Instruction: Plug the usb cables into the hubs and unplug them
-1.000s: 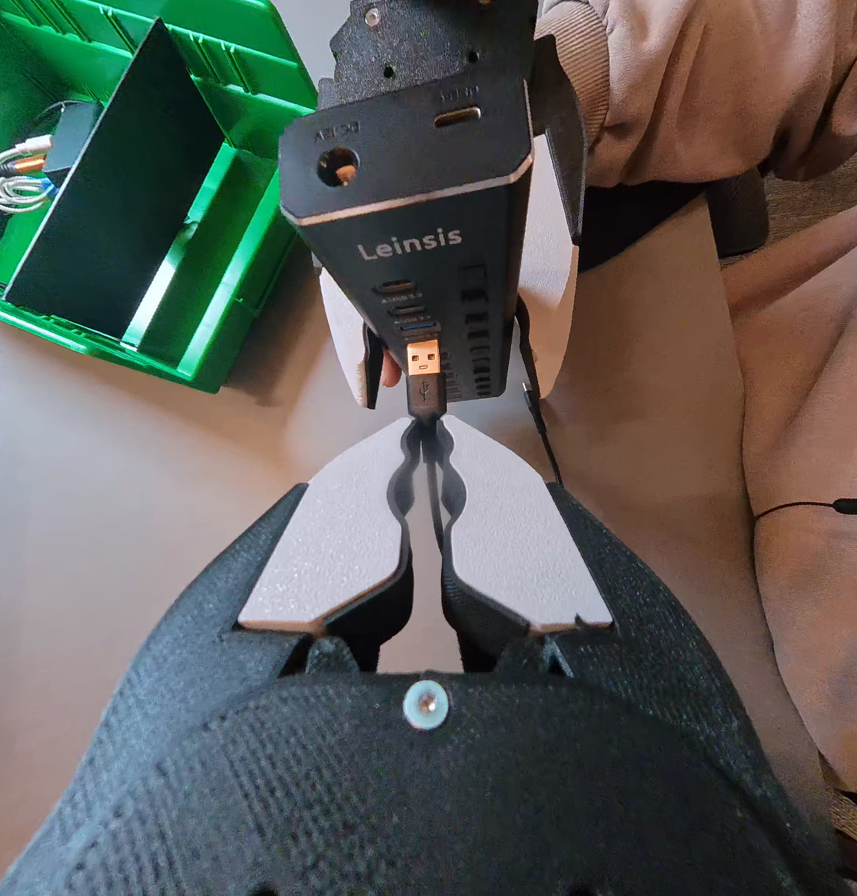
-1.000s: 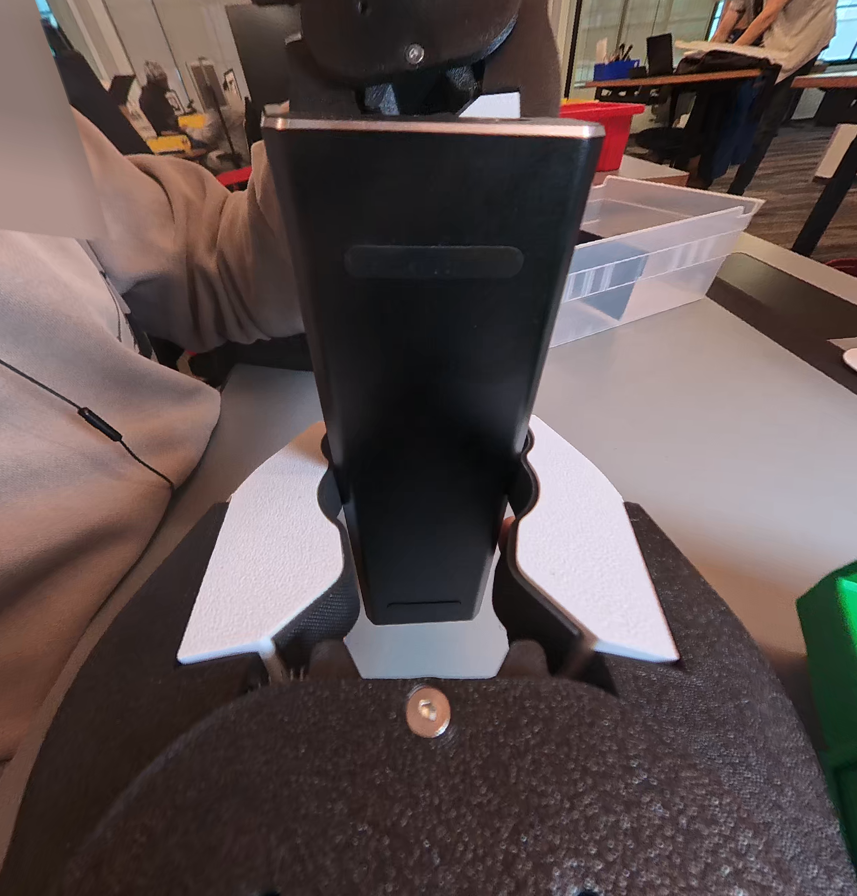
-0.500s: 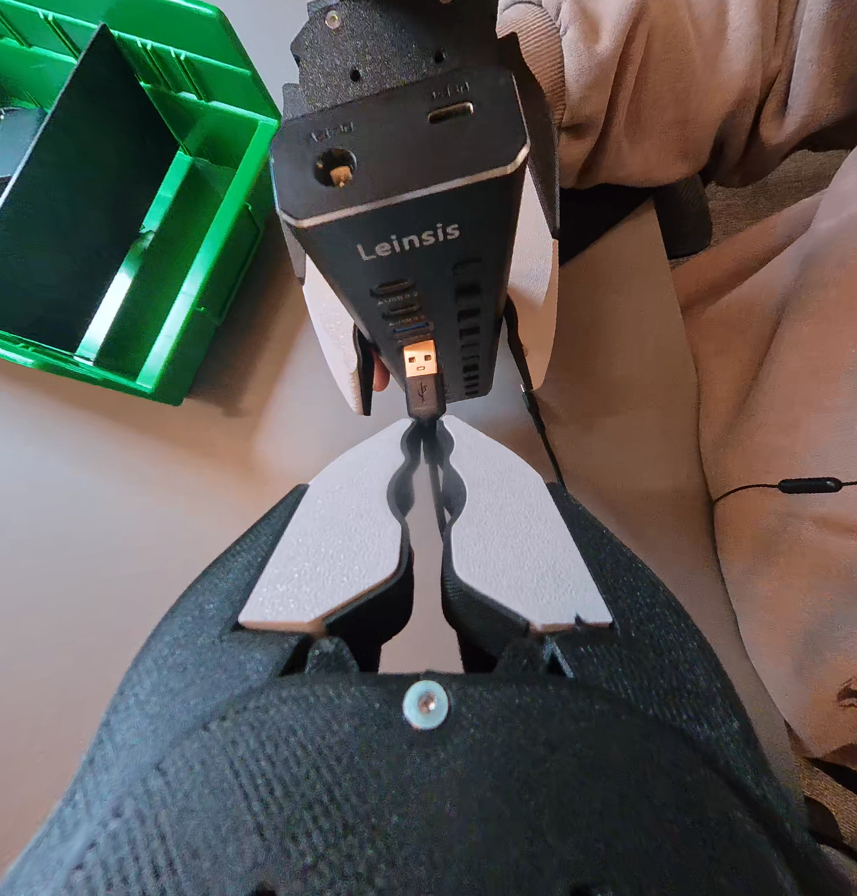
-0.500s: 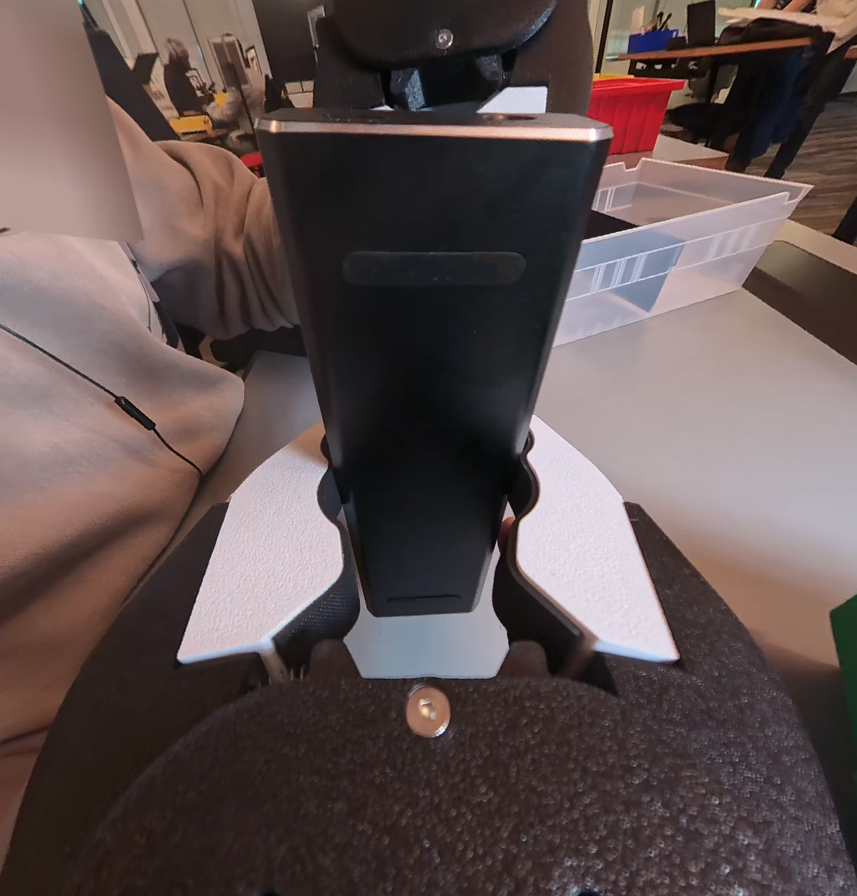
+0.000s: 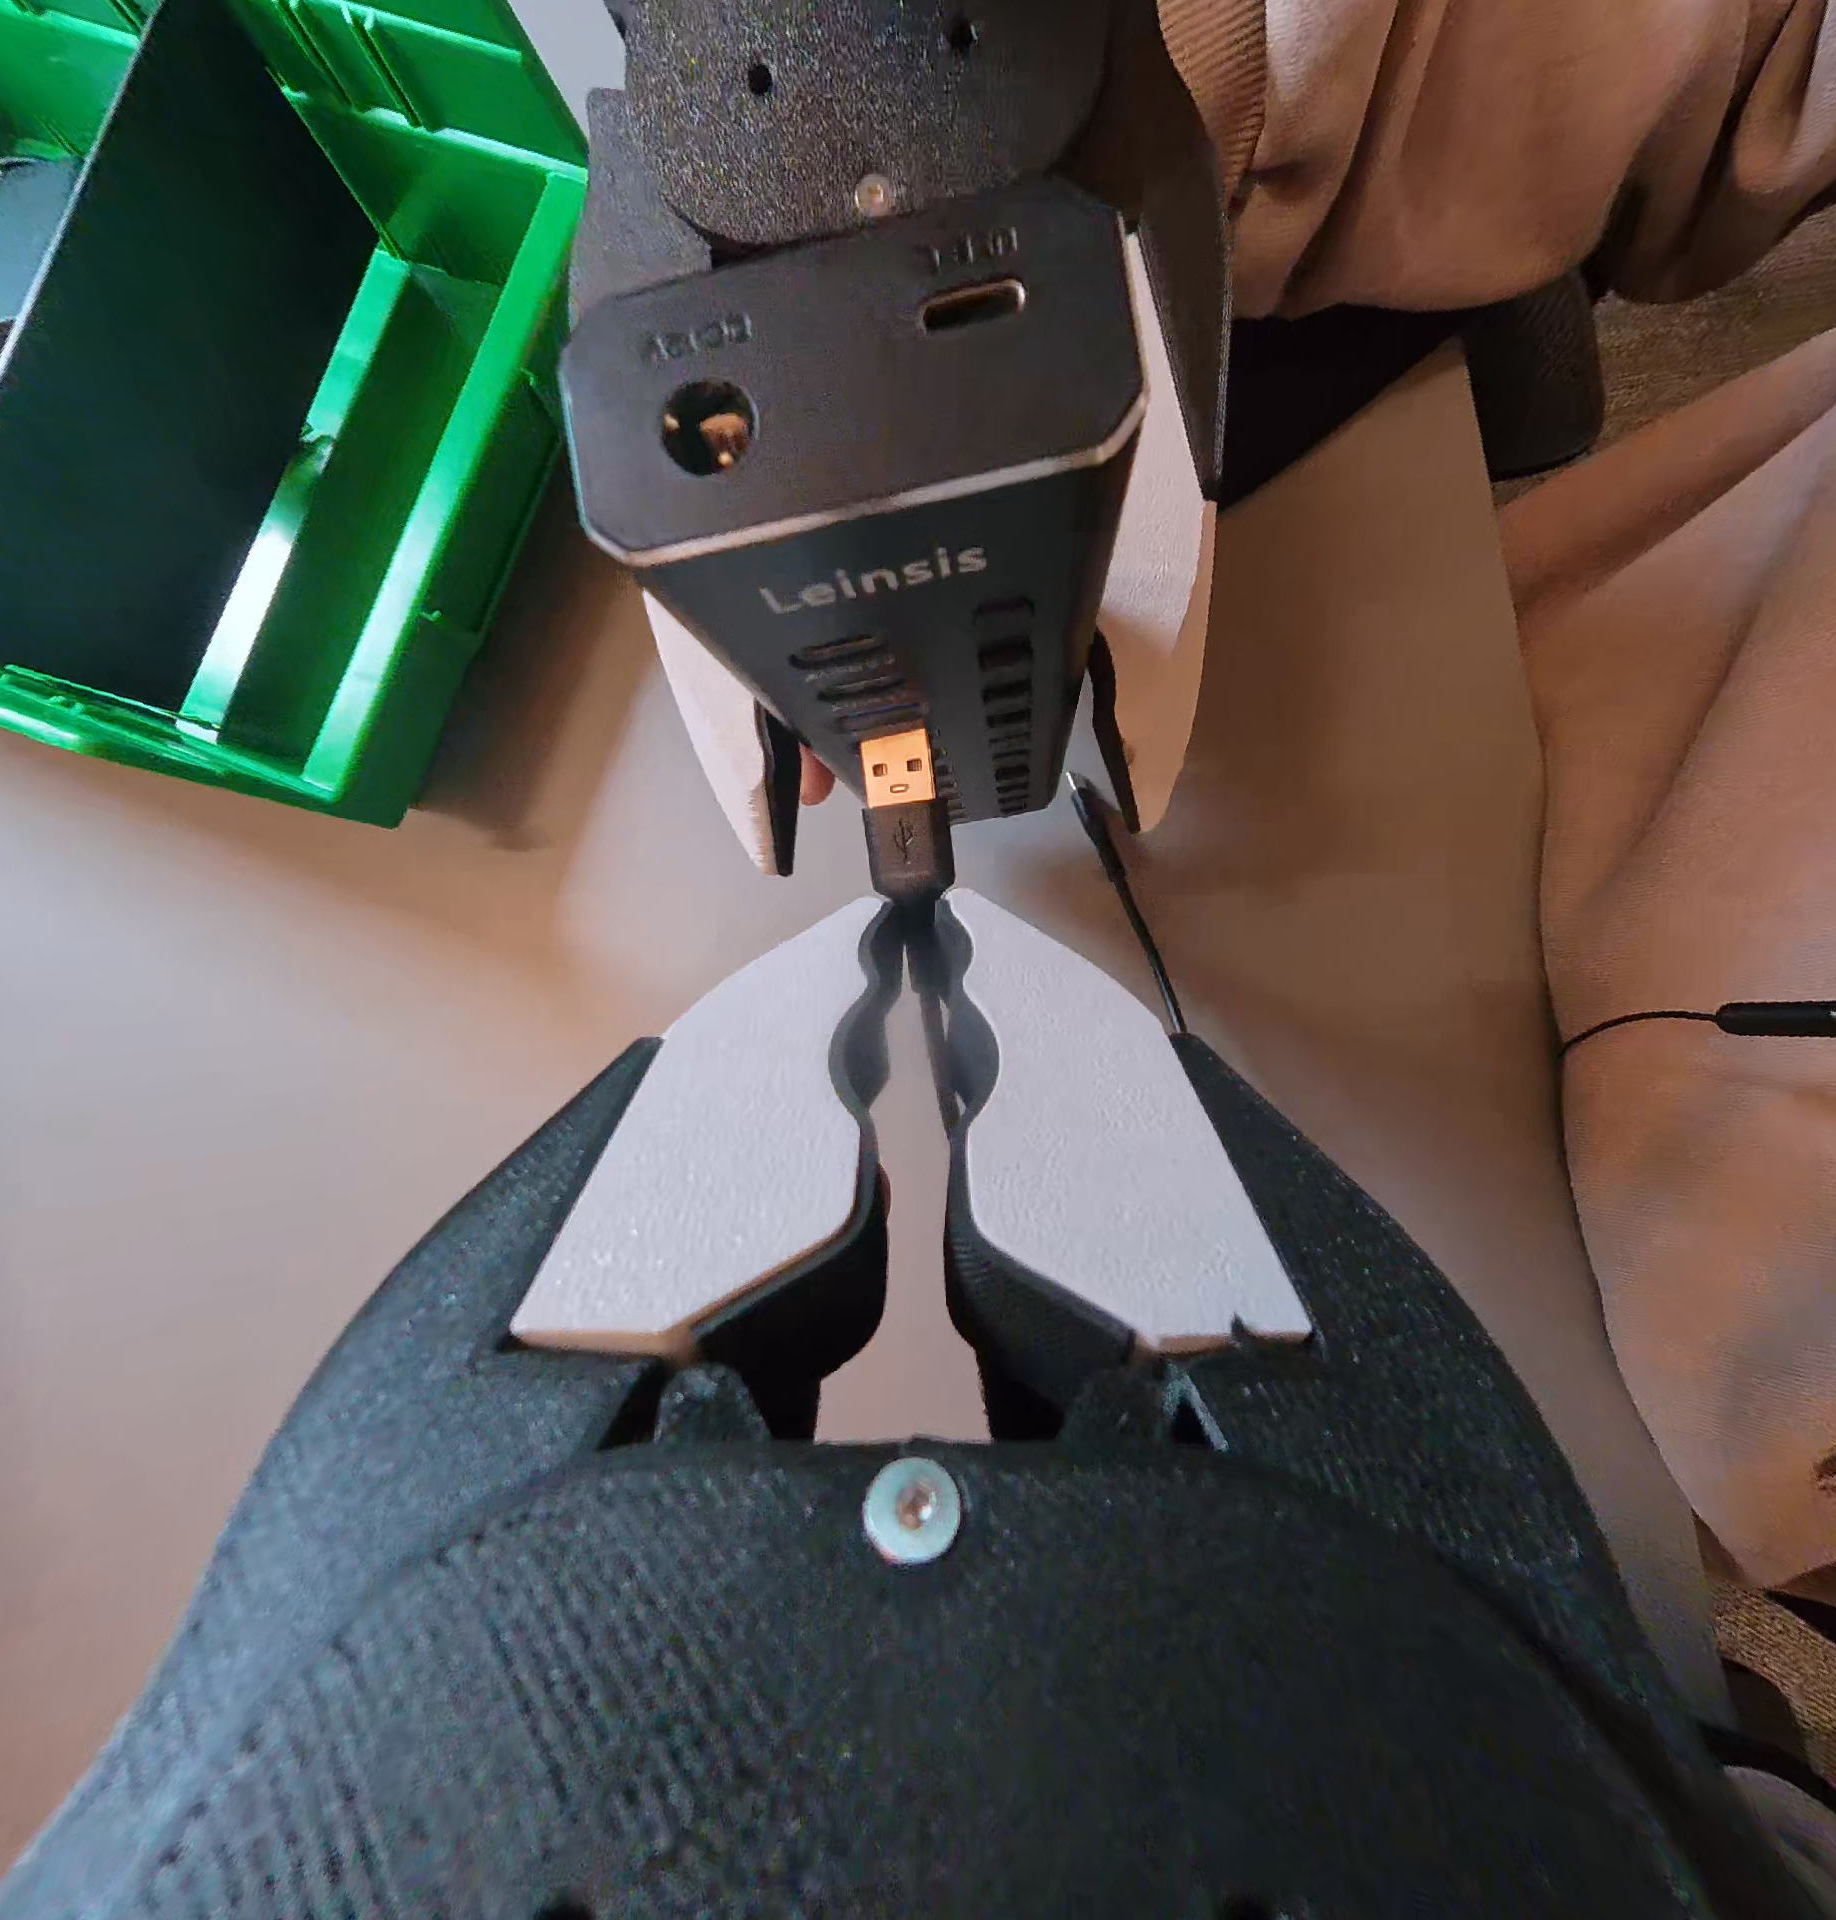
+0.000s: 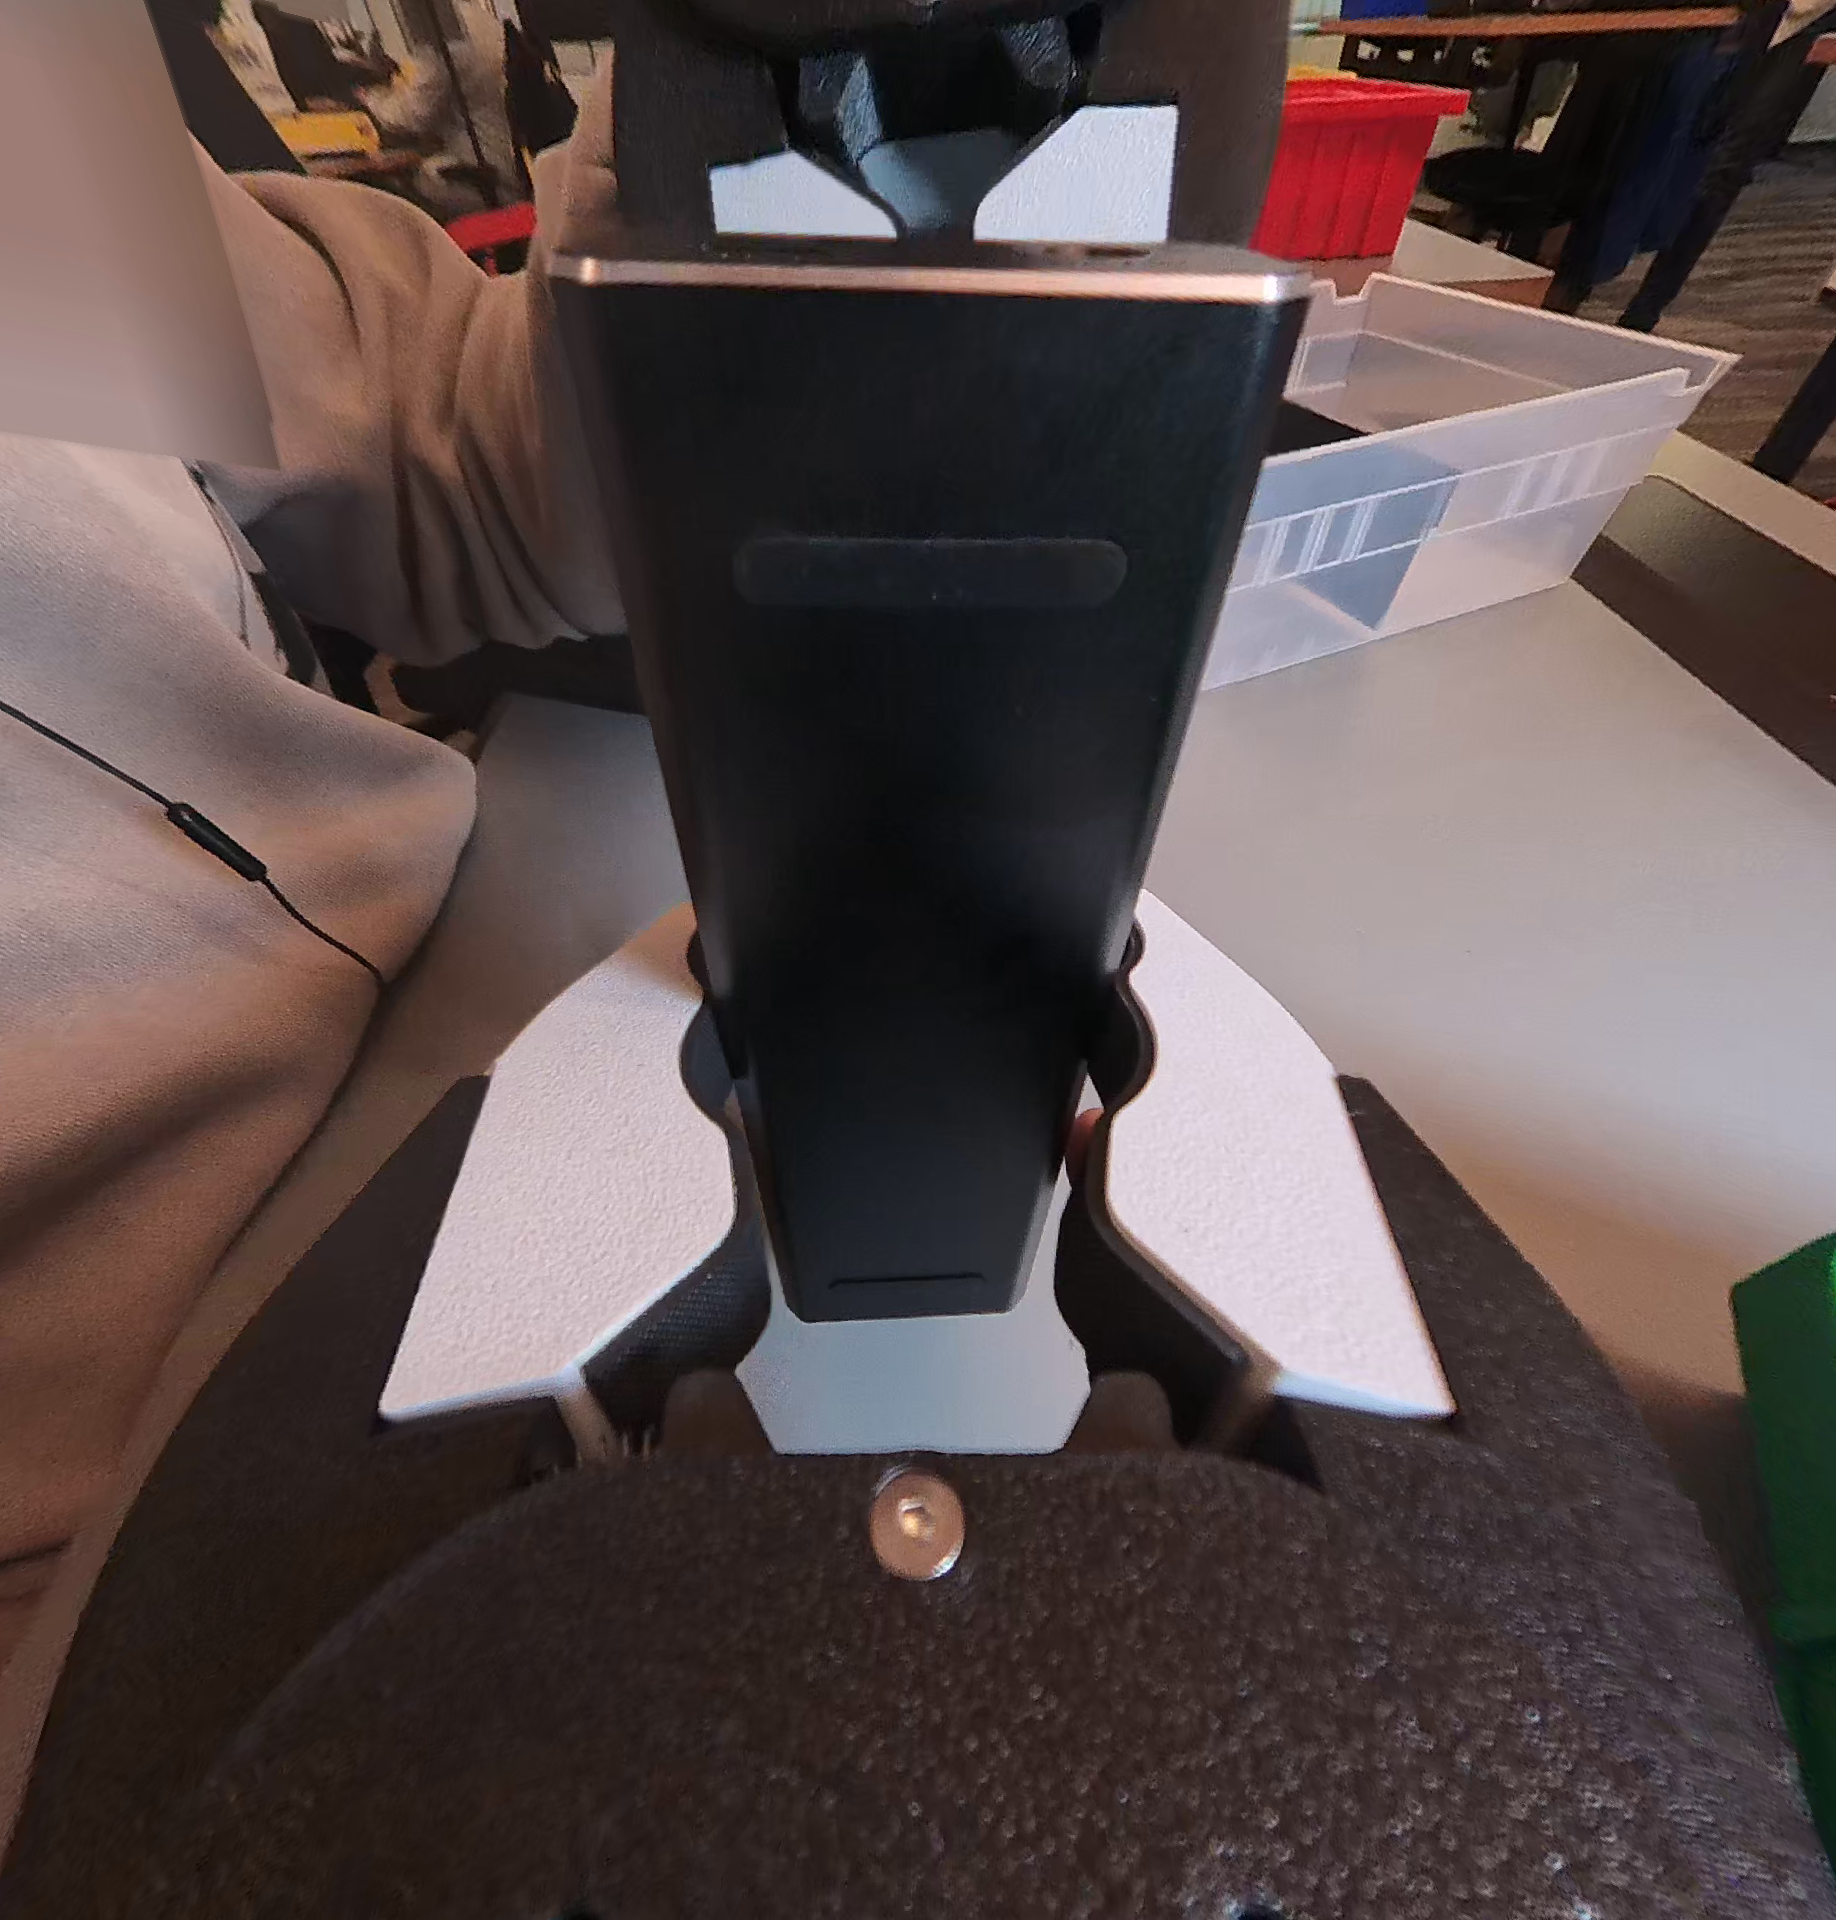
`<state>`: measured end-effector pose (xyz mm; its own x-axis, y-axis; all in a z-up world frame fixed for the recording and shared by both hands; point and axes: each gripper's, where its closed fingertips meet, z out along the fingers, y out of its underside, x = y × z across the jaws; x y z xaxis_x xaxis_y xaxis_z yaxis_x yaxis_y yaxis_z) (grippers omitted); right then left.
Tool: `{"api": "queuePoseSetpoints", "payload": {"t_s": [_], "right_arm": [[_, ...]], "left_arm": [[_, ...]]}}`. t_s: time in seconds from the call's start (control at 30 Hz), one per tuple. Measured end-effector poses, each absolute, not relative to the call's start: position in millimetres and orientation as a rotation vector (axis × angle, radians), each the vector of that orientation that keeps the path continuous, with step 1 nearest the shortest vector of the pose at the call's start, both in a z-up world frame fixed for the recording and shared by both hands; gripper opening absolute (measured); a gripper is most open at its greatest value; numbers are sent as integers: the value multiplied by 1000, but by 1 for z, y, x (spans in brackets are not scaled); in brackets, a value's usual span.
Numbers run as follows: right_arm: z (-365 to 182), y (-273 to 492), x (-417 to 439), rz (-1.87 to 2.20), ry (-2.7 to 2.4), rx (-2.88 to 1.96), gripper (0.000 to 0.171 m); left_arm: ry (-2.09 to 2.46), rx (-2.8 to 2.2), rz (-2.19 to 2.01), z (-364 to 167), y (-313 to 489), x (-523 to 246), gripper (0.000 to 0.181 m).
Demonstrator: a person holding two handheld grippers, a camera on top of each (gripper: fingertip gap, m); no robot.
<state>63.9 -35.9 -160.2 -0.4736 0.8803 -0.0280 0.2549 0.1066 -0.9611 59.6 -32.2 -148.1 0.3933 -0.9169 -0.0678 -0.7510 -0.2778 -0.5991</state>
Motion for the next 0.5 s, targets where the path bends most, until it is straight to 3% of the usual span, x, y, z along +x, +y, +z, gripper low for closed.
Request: {"api": "queuePoseSetpoints", "payload": {"t_s": [0.5], "right_arm": [[-163, -31, 68, 1343, -1819, -1120, 68]], "left_arm": [[1355, -2078, -483, -143, -28, 64, 6]]}}
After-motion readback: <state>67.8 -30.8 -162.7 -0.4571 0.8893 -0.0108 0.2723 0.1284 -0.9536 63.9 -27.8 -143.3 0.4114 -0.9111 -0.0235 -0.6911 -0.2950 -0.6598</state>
